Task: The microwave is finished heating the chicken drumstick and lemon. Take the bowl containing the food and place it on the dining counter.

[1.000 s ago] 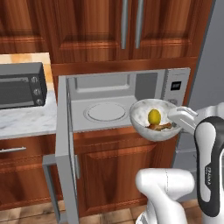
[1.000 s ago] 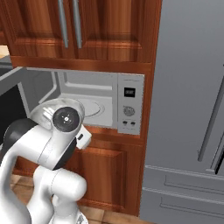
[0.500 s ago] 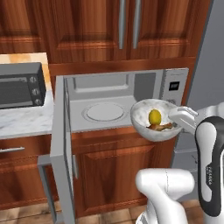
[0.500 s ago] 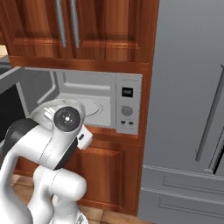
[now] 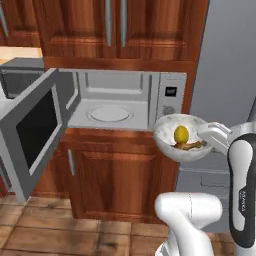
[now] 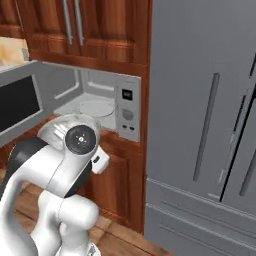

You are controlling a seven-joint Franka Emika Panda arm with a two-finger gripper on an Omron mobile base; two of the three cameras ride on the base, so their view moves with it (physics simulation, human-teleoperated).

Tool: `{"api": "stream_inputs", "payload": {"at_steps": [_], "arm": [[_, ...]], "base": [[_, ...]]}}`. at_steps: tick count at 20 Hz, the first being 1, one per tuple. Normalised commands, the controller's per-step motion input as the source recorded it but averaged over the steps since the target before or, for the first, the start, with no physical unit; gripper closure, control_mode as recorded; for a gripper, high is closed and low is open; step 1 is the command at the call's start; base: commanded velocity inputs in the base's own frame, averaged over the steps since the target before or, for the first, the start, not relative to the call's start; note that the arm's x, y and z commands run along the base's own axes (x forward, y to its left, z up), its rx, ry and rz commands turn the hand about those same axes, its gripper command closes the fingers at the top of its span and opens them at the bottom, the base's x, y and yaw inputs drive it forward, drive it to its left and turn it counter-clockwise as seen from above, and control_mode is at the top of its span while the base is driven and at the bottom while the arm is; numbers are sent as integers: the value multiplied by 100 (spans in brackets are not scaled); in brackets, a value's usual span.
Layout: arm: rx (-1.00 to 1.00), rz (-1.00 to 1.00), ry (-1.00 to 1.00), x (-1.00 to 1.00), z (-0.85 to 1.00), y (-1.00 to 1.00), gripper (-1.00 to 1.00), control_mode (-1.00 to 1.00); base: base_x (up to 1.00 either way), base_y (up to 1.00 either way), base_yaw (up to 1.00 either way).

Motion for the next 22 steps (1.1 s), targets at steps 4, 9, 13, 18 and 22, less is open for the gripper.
{"api": "stream_inputs", "payload": {"at_steps": [4,9,13,18,22], "arm": [[0,0,0,0,0,0,100,100],[0,0,0,0,0,0,100,100],[0,0,0,0,0,0,100,100],[0,0,0,0,0,0,100,100],[0,0,0,0,0,0,100,100]], "base": [[-56,-21,99],[-22,-2,100],[-8,0,100],[-7,0,100],[-5,0,100]]}}
